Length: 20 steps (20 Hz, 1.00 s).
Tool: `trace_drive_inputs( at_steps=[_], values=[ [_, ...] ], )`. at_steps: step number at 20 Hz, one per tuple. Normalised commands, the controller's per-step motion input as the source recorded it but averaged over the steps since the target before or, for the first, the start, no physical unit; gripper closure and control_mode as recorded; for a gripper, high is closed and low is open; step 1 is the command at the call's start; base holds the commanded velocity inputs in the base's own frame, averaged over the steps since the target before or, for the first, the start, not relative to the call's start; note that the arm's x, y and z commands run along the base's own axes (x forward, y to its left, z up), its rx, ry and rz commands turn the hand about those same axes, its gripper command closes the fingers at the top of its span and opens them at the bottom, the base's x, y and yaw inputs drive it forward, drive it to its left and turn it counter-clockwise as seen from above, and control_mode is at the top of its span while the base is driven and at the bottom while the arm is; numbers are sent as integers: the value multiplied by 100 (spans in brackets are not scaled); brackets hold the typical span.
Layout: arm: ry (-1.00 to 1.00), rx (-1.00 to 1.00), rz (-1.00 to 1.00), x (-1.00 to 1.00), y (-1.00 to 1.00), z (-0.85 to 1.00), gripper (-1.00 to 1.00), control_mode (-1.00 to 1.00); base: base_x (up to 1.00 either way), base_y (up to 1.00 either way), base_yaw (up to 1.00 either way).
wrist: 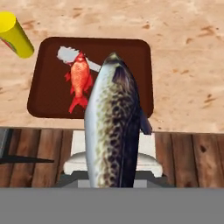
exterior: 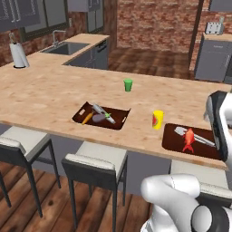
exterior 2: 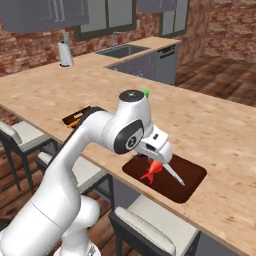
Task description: Gather the carrot and eggplant from the fridge and place them on a tray on the dining counter. Then gather the fishs from the fridge and place them on the other tray.
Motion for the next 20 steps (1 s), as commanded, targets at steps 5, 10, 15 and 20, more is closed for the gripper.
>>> trace_drive_inputs(
  at_steps=[5, 10, 15, 20],
  values=[
    [5, 2, 11, 63, -22, -46, 100, -100, 0, 0, 0],
    [3, 0, 7, 48, -38, -57, 100, -100, 0, 0, 0],
    [1, 0, 5, 35, -39, -59, 100, -100, 0, 0, 0],
    [1, 0, 4, 33, -17, -62, 100, -100, 0, 0, 0]
  ],
)
